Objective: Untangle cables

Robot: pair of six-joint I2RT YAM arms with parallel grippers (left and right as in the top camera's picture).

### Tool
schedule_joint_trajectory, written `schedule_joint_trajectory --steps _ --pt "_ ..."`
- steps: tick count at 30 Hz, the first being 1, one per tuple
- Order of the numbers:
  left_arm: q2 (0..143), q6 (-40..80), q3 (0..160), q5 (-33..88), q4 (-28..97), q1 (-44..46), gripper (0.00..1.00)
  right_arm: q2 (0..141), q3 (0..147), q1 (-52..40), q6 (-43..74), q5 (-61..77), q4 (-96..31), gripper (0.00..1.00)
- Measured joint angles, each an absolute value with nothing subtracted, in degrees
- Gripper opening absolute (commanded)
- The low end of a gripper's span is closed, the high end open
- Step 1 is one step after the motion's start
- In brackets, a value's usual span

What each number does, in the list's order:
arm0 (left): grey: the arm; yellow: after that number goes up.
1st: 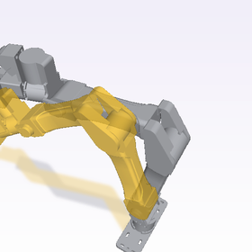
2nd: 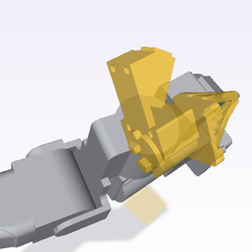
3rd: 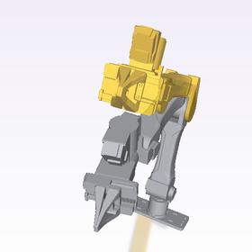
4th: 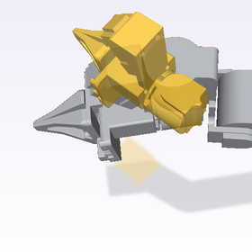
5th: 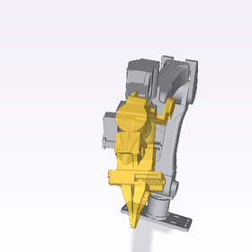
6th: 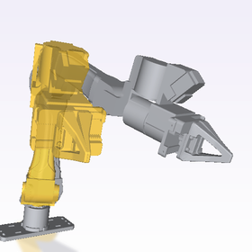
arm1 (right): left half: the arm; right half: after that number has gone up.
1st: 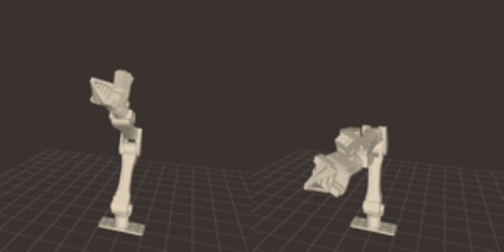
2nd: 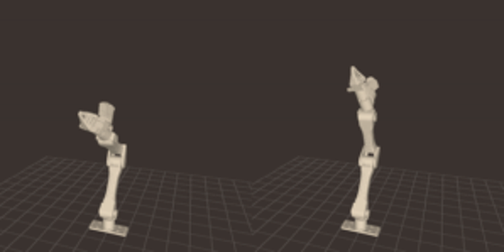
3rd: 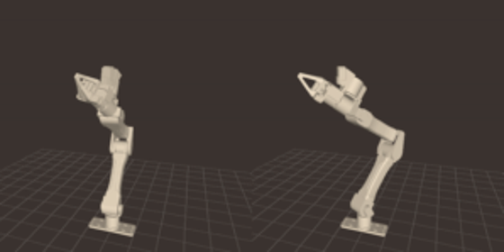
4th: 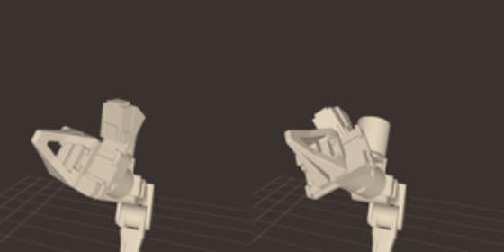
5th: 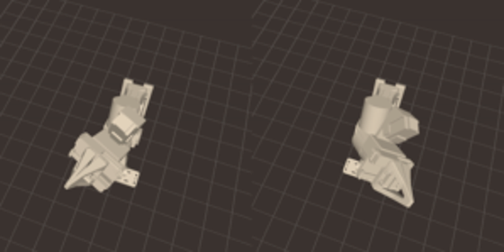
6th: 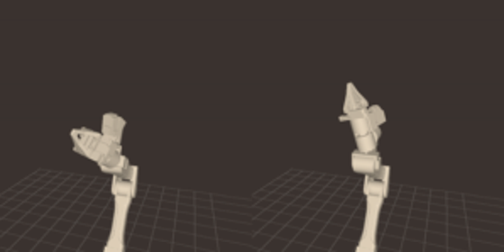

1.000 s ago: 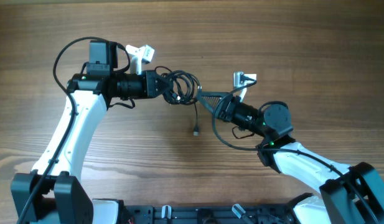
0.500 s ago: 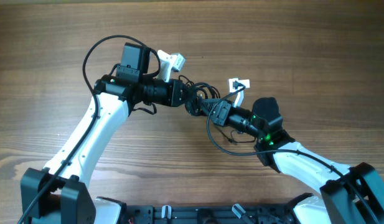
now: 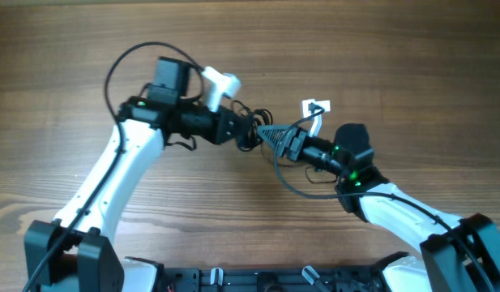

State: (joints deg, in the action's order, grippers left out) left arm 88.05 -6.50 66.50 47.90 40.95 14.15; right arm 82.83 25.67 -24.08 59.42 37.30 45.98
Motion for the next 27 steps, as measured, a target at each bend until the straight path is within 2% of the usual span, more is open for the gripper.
schedule_joint_trajectory --steps 1,3,6,15,16,17,19,20,22,23,25,27 --pt "88.1 -5.5 66.5 49.3 41.0 11.4 0.04 82.3 25.8 -22.4 59.7 39.7 45.9 0.99" --pt "87.9 -4.0 66.5 51.1 41.1 6.0 0.04 81.8 25.8 -18.7 60.1 44.2 45.8 1.0" --pt "87.9 -4.9 66.5 52.9 41.1 3.7 0.04 81.7 25.8 -17.3 56.1 48.0 45.7 1.0" --pt "87.9 -20.4 66.5 59.5 47.3 9.4 0.04 81.7 25.8 -17.3 43.2 49.2 47.9 0.99" --pt "87.9 -20.8 66.5 59.7 47.4 10.0 0.04 81.7 25.8 -17.3 42.1 49.6 48.7 0.96" --pt "87.9 -21.5 66.5 59.9 47.4 11.1 0.04 81.7 25.8 -17.3 41.4 50.1 48.9 0.91" --pt "87.9 -22.0 66.5 59.9 47.4 12.4 0.04 81.7 25.8 -17.3 39.7 52.1 48.9 0.61" --pt "87.9 -22.1 66.5 59.9 47.4 13.0 0.04 81.7 25.8 -17.3 39.0 53.3 48.9 0.39" --pt "87.9 -22.2 66.5 59.9 47.4 13.6 0.05 81.7 25.8 -17.6 38.7 55.0 48.9 0.15" --pt "87.9 -22.2 66.5 59.9 47.4 13.6 0.1 81.7 25.8 -17.8 38.7 55.5 48.9 0.06" --pt "87.9 -21.7 66.5 59.6 47.0 13.4 0.23 81.7 25.8 -17.9 38.3 56.4 48.9 0.05" --pt "87.9 -19.0 66.5 58.9 44.0 12.6 0.29 81.6 25.8 -17.8 38.3 57.0 48.8 0.04"
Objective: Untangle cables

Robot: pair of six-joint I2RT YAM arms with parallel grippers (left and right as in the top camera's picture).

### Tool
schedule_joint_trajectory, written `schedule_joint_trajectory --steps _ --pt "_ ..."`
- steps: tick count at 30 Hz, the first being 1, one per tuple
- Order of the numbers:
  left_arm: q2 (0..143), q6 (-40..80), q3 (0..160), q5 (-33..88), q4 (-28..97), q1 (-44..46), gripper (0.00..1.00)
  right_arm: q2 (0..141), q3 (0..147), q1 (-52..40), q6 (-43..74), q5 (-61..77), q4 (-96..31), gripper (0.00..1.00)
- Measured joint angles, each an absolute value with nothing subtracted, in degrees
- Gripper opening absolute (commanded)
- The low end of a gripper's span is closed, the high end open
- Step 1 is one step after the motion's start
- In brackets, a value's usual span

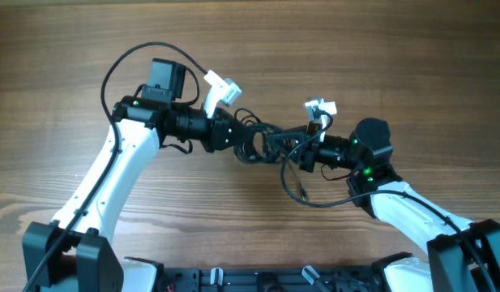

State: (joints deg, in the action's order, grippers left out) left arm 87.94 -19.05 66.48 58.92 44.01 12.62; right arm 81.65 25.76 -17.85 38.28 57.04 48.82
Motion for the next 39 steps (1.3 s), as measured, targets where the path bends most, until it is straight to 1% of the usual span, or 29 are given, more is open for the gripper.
schedule_joint_trajectory --steps 1,3,4,9,11,14,15,17,18,22,24,26,28,31,33,35,37,39 --pt "87.9 -16.5 66.5 58.8 41.7 12.0 0.29 81.6 25.8 -17.9 38.3 57.5 48.7 0.04" --pt "87.9 -12.5 66.5 58.5 38.9 10.2 0.24 81.6 25.8 -17.9 38.3 58.5 48.6 0.05" --pt "87.9 -11.0 66.5 58.4 37.9 9.5 0.24 81.6 25.8 -17.9 38.3 58.9 48.6 0.05" --pt "87.9 -8.2 66.5 58.4 38.2 9.4 0.38 81.6 25.8 -17.9 38.3 59.8 48.6 0.04" --pt "87.9 -7.3 66.5 58.4 38.5 9.8 0.4 81.6 25.8 -17.9 38.3 60.0 48.6 0.05" --pt "87.9 -7.2 66.5 57.8 38.5 11.6 0.35 81.6 25.8 -17.9 38.3 60.0 48.6 0.05" --pt "87.9 -7.1 66.5 56.9 38.6 12.4 0.28 81.6 25.8 -17.9 38.3 60.0 48.6 0.05" --pt "87.9 -6.4 66.5 52.6 38.6 14.8 0.07 81.6 25.8 -17.9 38.3 60.0 48.4 0.05" --pt "87.9 -5.4 66.5 50.5 38.7 15.7 0.04 81.6 25.8 -17.9 38.3 60.0 48.2 0.04" --pt "87.7 -1.8 66.6 39.0 38.7 18.9 0.04 81.6 25.7 -17.9 38.3 61.3 47.8 0.05" --pt "87.7 -0.8 66.6 36.3 38.9 19.0 0.04 81.6 25.7 -17.9 38.3 62.7 48.3 0.05" --pt "87.6 0.0 66.6 34.0 39.8 19.0 0.04 81.6 25.7 -17.9 38.7 64.5 51.0 0.04" --pt "87.6 1.7 66.6 30.3 41.6 19.0 0.04 81.7 25.6 -17.9 40.9 66.0 56.9 0.04" --pt "87.2 10.9 66.8 18.2 46.2 19.2 0.04 81.7 25.5 -16.9 44.3 66.5 62.3 0.04" --pt "86.9 18.3 66.9 12.7 48.0 18.6 0.04 81.8 25.5 -15.3 46.9 66.4 63.1 0.05" --pt "86.7 24.3 67.2 11.5 48.7 16.8 0.04 81.8 25.5 -12.7 49.7 65.5 62.0 0.05" --pt "86.6 29.9 67.6 10.9 48.7 14.2 0.04 81.8 25.5 -10.2 51.8 63.2 56.9 0.05" --pt "86.6 35.1 67.6 10.9 48.7 11.5 0.04 81.9 25.6 -9.7 52.9 62.0 51.7 0.08"
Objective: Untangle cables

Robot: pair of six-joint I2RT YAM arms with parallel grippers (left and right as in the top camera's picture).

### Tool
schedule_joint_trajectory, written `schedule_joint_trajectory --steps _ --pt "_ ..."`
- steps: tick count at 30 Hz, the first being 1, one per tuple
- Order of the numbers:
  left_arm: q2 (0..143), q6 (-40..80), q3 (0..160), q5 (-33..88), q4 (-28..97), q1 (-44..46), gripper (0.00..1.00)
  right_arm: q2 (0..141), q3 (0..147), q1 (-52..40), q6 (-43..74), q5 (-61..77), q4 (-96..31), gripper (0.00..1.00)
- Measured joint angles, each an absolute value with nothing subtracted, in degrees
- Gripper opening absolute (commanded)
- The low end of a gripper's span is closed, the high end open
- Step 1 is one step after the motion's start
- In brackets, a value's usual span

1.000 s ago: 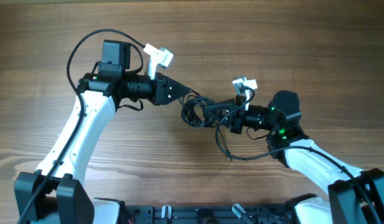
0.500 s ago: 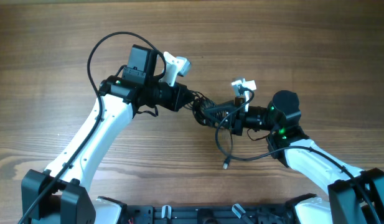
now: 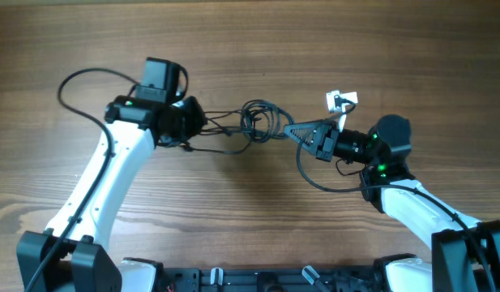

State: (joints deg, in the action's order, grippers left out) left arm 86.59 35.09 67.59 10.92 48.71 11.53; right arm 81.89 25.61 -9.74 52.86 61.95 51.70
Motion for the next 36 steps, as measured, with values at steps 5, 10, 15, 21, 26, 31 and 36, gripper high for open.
schedule_joint_trajectory --steps 5,10,15,21,26,31,36 --pt "86.7 39.3 67.3 8.0 42.9 6.3 0.04 81.7 25.7 -7.2 52.5 59.7 36.5 0.88" --pt "86.7 23.3 67.2 19.0 36.6 4.9 0.04 81.7 25.6 -6.5 46.9 58.9 32.7 1.0" --pt "86.7 4.6 67.2 39.5 36.8 4.9 0.04 81.6 25.6 -6.7 41.7 58.8 33.9 1.0" --pt "86.8 -2.8 67.2 59.7 33.4 4.9 0.04 81.6 25.6 -13.7 37.6 51.3 33.8 0.99" --pt "85.8 -2.0 67.2 67.4 32.0 4.9 0.04 81.6 25.6 -20.0 34.7 38.9 33.7 1.0" --pt "81.3 -0.1 67.2 71.5 29.7 4.8 0.04 81.6 25.6 -23.6 34.9 33.6 33.8 1.0" --pt "79.4 7.0 67.2 73.6 24.9 4.9 0.04 81.6 25.6 -25.8 41.1 32.4 40.4 0.95"
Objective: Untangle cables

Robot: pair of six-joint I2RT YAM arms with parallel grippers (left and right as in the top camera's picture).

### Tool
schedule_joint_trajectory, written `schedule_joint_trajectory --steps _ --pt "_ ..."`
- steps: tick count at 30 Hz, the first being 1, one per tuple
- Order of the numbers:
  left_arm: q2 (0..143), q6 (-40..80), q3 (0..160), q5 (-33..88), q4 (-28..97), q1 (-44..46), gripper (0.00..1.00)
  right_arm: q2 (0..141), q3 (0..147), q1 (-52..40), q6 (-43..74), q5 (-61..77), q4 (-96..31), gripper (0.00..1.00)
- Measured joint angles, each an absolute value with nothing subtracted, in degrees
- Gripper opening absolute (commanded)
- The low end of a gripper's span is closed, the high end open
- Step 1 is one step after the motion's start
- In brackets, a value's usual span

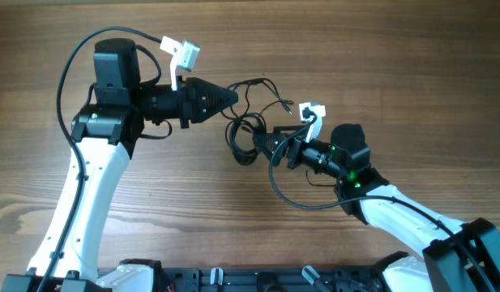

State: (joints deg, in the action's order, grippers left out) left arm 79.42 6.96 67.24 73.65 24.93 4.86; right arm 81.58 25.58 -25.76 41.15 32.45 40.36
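Observation:
A tangle of thin black cables (248, 136) lies in loops at the table's middle. My left gripper (233, 97) points right from the upper left. Its jaws taper to a point and look shut on a black cable strand (262, 82) that arcs off to the right. A white plug (181, 53) on a short white lead sticks up above that gripper's body. My right gripper (270, 146) reaches in from the right and is shut on the lower right of the black loops. A second white connector (313, 111) sits just above its wrist.
The wooden table (379, 49) runs all around the tangle. A black cable loop (294, 199) hangs under the right wrist, and the left arm's own cable (71, 61) arcs at the upper left. A dark rail (258, 280) lines the near edge.
The grippers have come closer together. The left one now points right, higher up. The right one has moved left. The stretched black cable has gone slack into loops, and the white plug shows above the left gripper.
At first both grippers met at the knot in the middle. Then they stood a little apart with the tangle between them. After that they were wide apart with the cable pulled long around one loop. Now they are nearer, with slack loops.

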Motion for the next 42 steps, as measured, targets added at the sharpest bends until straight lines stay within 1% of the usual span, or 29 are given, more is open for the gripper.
schedule_joint_trajectory --steps 1,2,3,4,5,6,7,9,10,11,13,15,17,19,20,22,23,25,28,30,31,33,38,40,41,42 --pt "79.4 7.7 67.2 73.7 24.8 4.9 0.04 81.5 25.6 -26.2 42.6 32.2 41.5 0.91" --pt "79.4 8.7 67.2 73.7 24.3 4.8 0.04 81.5 25.6 -26.7 43.5 32.1 41.8 0.84" --pt "79.4 10.3 67.1 73.8 22.5 4.9 0.04 81.5 25.6 -27.4 44.2 31.7 41.5 0.68" --pt "79.4 13.0 67.1 73.9 19.3 4.8 0.04 81.5 25.6 -28.5 44.9 31.0 40.2 0.65" --pt "79.4 14.8 67.0 74.0 17.4 4.8 0.04 81.5 25.6 -29.6 45.5 29.7 38.7 0.65" --pt "79.4 18.0 66.8 74.1 13.1 4.8 0.04 81.7 25.6 -31.0 46.3 27.5 37.2 0.66" --pt "79.4 21.1 66.8 74.1 10.0 4.8 0.04 82.4 25.6 -32.4 47.5 25.0 36.6 0.71" --pt "79.3 28.3 66.7 74.3 2.8 5.0 0.04 83.9 25.6 -33.7 50.5 20.6 37.7 0.88" --pt "79.2 30.3 66.7 74.4 2.0 5.1 0.04 84.2 25.5 -33.7 51.1 19.5 39.0 0.97" --pt "79.2 32.2 66.7 74.3 1.3 5.3 0.04 84.3 25.5 -33.8 52.0 18.3 41.0 1.0" --pt "79.2 35.0 66.7 74.4 1.2 6.2 0.04 84.3 25.5 -33.6 52.9 16.2 44.8 1.0" --pt "79.2 36.6 66.7 74.5 1.2 6.6 0.04 84.3 25.5 -32.1 53.1 14.9 45.1 1.0" --pt "79.2 37.9 66.7 74.9 1.2 6.6 0.04 84.3 25.6 -27.3 53.6 14.1 43.6 1.0" --pt "79.2 38.5 66.7 75.8 1.2 6.6 0.04 84.1 25.6 -18.9 55.4 13.5 41.4 1.0" --pt "79.2 38.7 66.7 76.9 1.2 6.6 0.04 84.1 25.6 -16.4 56.2 13.5 41.2 1.0" --pt "79.2 39.0 66.7 78.5 1.2 6.6 0.04 83.9 25.6 -8.2 58.8 16.0 43.0 1.0" --pt "79.2 39.2 66.7 78.8 1.2 6.6 0.04 83.9 25.6 -5.9 59.4 18.6 43.9 1.0" --pt "79.2 39.3 66.7 79.3 1.3 6.6 0.04 83.7 25.6 -4.4 58.9 24.5 44.3 1.0" --pt "79.2 40.6 66.7 78.9 1.3 6.6 0.04 83.7 25.6 -5.3 55.7 37.1 44.2 1.0" --pt "79.2 45.6 66.7 76.3 1.3 6.6 0.04 83.7 25.6 -6.7 54.1 41.3 44.2 1.0" --pt "79.2 50.9 66.7 74.2 1.3 6.6 0.04 83.7 25.6 -8.8 52.4 44.1 44.4 1.0" --pt "79.2 57.1 66.7 72.4 1.2 6.7 0.04 83.7 25.5 -10.9 51.6 43.9 46.1 1.0" --pt "79.2 75.2 66.7 68.1 1.2 10.1 0.04 83.5 25.5 -17.2 50.7 37.6 53.7 1.0" --pt "79.2 81.7 66.6 67.2 -0.5 12.3 0.04 83.3 25.6 -20.3 50.6 30.1 50.4 1.0" --pt "79.2 84.5 66.6 67.2 -3.4 13.6 0.04 83.3 25.6 -21.3 50.7 25.7 48.0 1.0" --pt "79.2 88.2 66.6 67.4 -8.1 15.6 0.04 83.4 25.6 -21.6 51.6 16.2 44.4 1.0"
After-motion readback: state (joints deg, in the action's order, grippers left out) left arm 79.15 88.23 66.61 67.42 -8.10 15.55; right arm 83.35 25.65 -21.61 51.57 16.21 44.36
